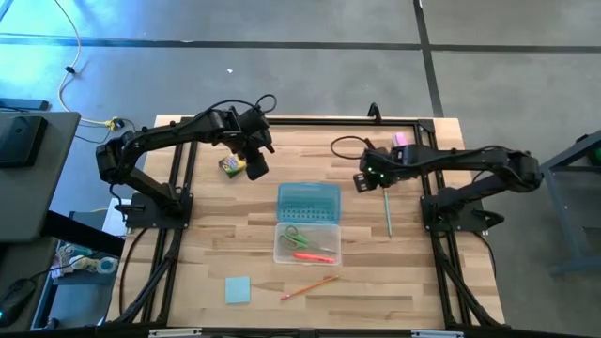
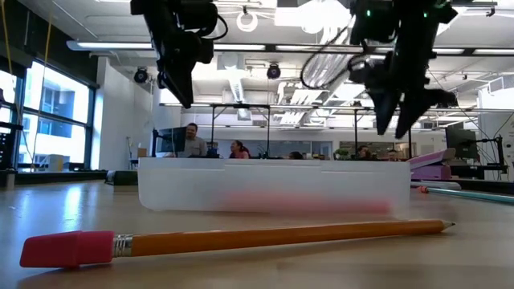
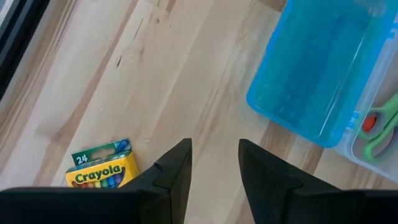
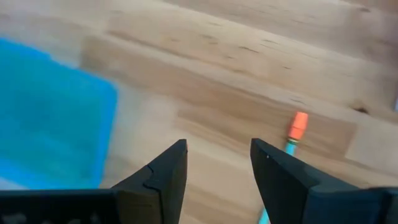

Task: Pack school essentials
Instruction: Put the blue pencil into the blue supply box

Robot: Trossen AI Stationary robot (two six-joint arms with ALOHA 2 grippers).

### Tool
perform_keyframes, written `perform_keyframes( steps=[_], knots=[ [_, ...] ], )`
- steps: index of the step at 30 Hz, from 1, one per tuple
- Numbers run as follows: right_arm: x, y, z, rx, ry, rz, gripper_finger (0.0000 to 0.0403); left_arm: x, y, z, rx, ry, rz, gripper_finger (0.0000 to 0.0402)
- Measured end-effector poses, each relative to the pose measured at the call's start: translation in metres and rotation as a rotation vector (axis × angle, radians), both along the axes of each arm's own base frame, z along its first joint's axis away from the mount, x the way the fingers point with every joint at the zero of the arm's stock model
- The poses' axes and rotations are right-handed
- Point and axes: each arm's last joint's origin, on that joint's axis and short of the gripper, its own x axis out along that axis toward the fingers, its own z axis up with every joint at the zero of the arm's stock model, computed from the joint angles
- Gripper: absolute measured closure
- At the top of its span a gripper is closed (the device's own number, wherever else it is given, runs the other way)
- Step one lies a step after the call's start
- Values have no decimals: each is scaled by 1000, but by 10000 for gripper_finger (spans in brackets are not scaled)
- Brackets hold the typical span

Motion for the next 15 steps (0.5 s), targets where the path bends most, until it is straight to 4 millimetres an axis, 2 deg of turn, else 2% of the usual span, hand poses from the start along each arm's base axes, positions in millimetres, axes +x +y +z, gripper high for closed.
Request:
perform_keyframes(
  steps=[6, 15],
  knots=[
    [-20, -14, -30, 41, 82, -175, 235, 0, 0, 0, -5, -2, 14, 281],
    [-36, -27, -64, 55, 67, -262, 236, 1, 1, 0, -11, -16, 43, 280]
  ],
)
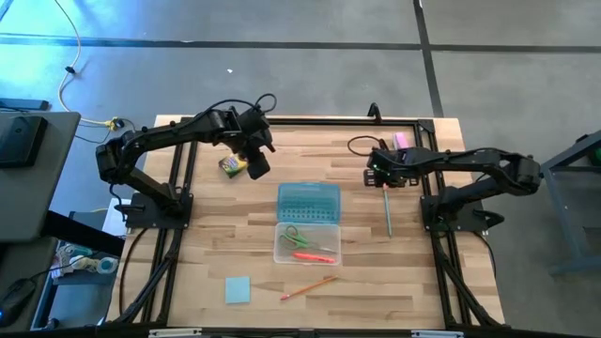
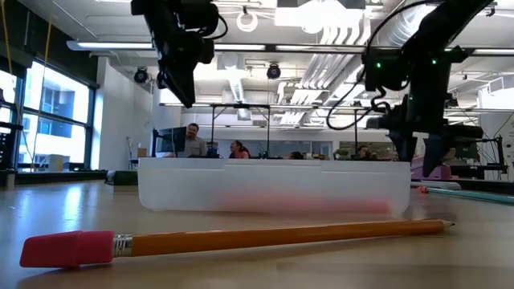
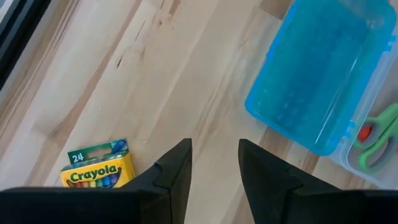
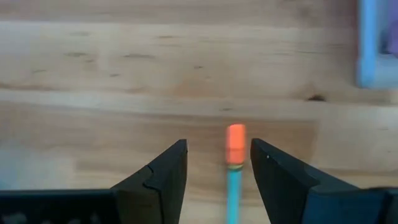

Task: Pack school essentials
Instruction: Put the blue pencil into the blue supply box

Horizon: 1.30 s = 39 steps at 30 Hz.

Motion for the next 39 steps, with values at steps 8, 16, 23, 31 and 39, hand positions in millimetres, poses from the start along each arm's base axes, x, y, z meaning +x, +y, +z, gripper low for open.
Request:
perform_keyframes(
  steps=[8, 16, 23, 31, 39],
  knots=[
    [-7, -5, -13, -11, -6, -11, 236, 3, 2, 2, 20, -36, 6, 281],
    [-16, 0, -28, 12, 5, -15, 239, 3, 2, 2, 20, -37, 7, 282],
    [-15, 0, -32, 38, 24, -28, 309, 3, 2, 2, 21, -38, 6, 282],
    [-14, 0, -34, 60, 25, -30, 386, 3, 2, 2, 21, -38, 5, 282],
    [-3, 1, -11, 107, -9, 43, 393, 2, 1, 1, 47, -14, -77, 282]
  ],
)
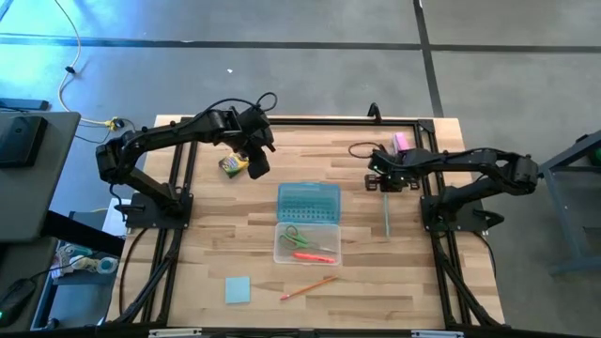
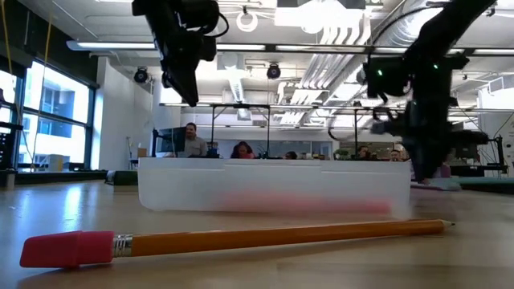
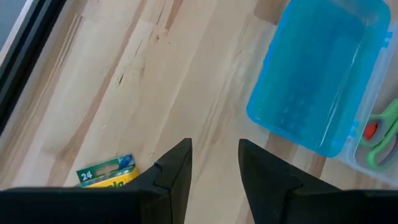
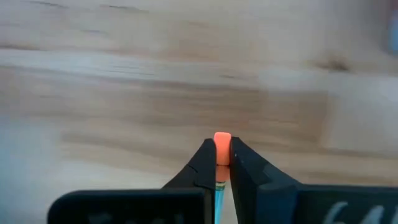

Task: Pack school essentials
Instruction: Put the blue pencil into the blue supply box

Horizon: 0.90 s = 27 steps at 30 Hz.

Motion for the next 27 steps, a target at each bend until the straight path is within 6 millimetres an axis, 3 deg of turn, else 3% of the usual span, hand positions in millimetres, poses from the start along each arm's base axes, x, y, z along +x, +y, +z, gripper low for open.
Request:
perform_keyframes(
  steps=[4, 8, 16, 21, 27],
  knots=[
    [18, 4, 19, -52, -68, 92, 394, -1, 0, -1, 21, 12, -67, 282],
    [49, 15, 46, -149, -250, 219, 394, -4, 2, -6, 21, 33, -98, 282],
    [105, 53, 101, -554, -656, 405, 394, -13, 10, -10, 7, 67, -77, 282],
    [138, 73, 104, -689, -764, 537, 394, -16, 13, -10, 10, 72, -74, 282],
    [180, 98, 98, -648, -768, 801, 394, -17, 14, -10, 8, 80, -70, 282]
  ],
)
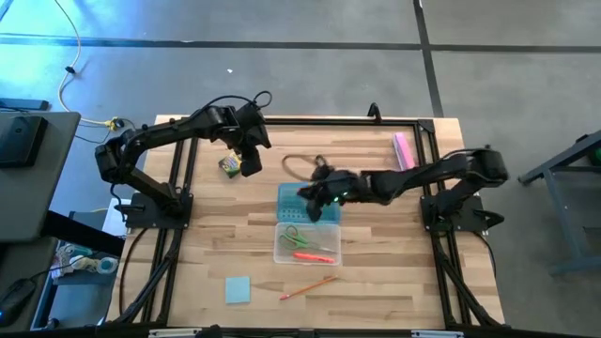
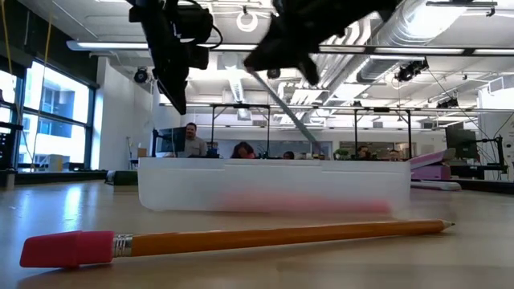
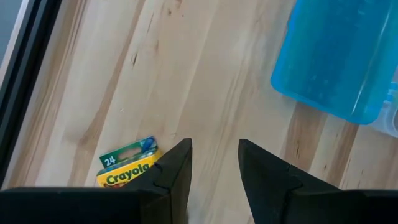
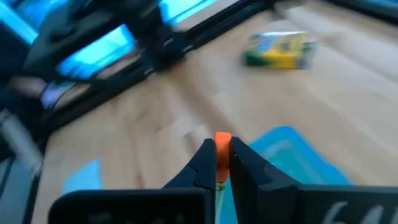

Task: Pack school essentials
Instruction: Put the blue pencil into the blue supply box, then put the yellow pencil into the blue supply box

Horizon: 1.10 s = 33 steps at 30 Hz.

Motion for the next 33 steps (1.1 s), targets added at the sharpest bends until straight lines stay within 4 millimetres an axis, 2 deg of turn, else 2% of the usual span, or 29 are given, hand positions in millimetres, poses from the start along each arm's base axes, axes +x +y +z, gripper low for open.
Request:
perform_keyframes(
  steps=[5, 9, 12, 20, 29, 33],
  knots=[
    [30, 13, -10, -16, 113, 165, 394, 0, 0, 0, 3, 2, 1, 282],
    [44, 18, -24, 2, 200, 241, 395, 0, 0, 0, 2, 3, 1, 282],
    [50, 19, -26, 29, 207, 281, 395, 0, 0, 0, 3, 6, 2, 282],
    [47, 21, -38, 118, 294, 304, 382, 0, 0, 0, 3, 7, 2, 282],
    [46, 29, -37, 178, 290, 318, 302, 0, 0, 0, 3, 7, 1, 282],
    [45, 33, -37, 207, 297, 312, 279, 0, 0, 0, 2, 6, 7, 282]
  ],
)
